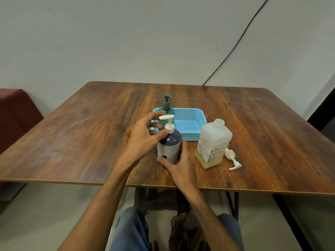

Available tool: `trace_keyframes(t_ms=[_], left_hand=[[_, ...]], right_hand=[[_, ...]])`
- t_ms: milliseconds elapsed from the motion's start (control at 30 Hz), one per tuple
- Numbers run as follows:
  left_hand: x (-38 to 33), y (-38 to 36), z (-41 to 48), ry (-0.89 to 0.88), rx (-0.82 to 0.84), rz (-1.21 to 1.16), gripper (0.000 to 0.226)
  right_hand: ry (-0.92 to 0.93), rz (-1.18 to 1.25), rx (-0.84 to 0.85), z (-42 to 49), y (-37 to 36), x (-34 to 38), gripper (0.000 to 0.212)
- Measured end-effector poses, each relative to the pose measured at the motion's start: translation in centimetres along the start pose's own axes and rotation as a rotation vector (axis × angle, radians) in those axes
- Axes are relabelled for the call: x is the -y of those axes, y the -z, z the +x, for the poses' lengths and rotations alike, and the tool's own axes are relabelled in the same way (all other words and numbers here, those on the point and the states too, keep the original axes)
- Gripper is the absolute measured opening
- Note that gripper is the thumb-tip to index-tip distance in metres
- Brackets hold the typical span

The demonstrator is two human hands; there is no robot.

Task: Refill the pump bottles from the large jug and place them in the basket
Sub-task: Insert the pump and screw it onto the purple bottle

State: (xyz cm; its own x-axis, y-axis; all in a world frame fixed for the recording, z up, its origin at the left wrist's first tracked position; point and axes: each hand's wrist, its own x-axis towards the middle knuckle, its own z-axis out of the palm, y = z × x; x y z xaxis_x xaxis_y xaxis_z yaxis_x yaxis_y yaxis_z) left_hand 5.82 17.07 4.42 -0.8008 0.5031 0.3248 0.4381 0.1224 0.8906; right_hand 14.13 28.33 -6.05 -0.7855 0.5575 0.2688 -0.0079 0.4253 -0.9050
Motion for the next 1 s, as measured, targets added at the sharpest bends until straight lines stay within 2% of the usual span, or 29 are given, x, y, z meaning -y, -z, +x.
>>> trace_keyframes(t_ms=[100,267,400,500,600,700,800,900,1000], left_hand=[[0.2,-1.8,-0.8,-0.044,-0.234,-0.126,0.040],[1.4,-3.4,-0.5,-0.083,-0.314,0.011,0.034],[2.4,-2.4,-0.1,-0.096,-0.198,0.058,0.023],[1.7,-1.9,-0.9,-0.062,-0.103,-0.097,0.028],[1.7,-2.5,-1.0,-0.081,-0.193,-0.171,0.024],[1.5,-3.5,-1.1,-0.106,-0.316,-0.097,0.025],[1.7,-3.8,-1.0,-0.119,-0.333,-0.028,0.025],[2.5,-3.0,-0.4,-0.128,-0.229,0.028,0.025],[2.6,-2.3,-0.6,-0.071,-0.083,-0.101,0.029]], right_hand=[[-0.007,-0.005,0.001,0.1,0.0,-0.1,0.093],[-0.011,0.008,0.012,0.2,-0.1,-0.1,0.090],[-0.002,0.009,0.006,0.2,-0.1,-0.1,0.091],[0.018,0.011,0.000,0.2,-0.1,-0.2,0.089],[0.007,0.009,0.000,0.2,-0.1,0.0,0.090],[0.004,0.006,0.007,0.2,0.0,0.0,0.088],[0.003,0.013,0.008,0.2,0.0,-0.1,0.087],[0.003,0.019,0.002,0.2,0.0,0.0,0.088],[0.023,0.014,-0.004,0.2,0.0,-0.1,0.088]])
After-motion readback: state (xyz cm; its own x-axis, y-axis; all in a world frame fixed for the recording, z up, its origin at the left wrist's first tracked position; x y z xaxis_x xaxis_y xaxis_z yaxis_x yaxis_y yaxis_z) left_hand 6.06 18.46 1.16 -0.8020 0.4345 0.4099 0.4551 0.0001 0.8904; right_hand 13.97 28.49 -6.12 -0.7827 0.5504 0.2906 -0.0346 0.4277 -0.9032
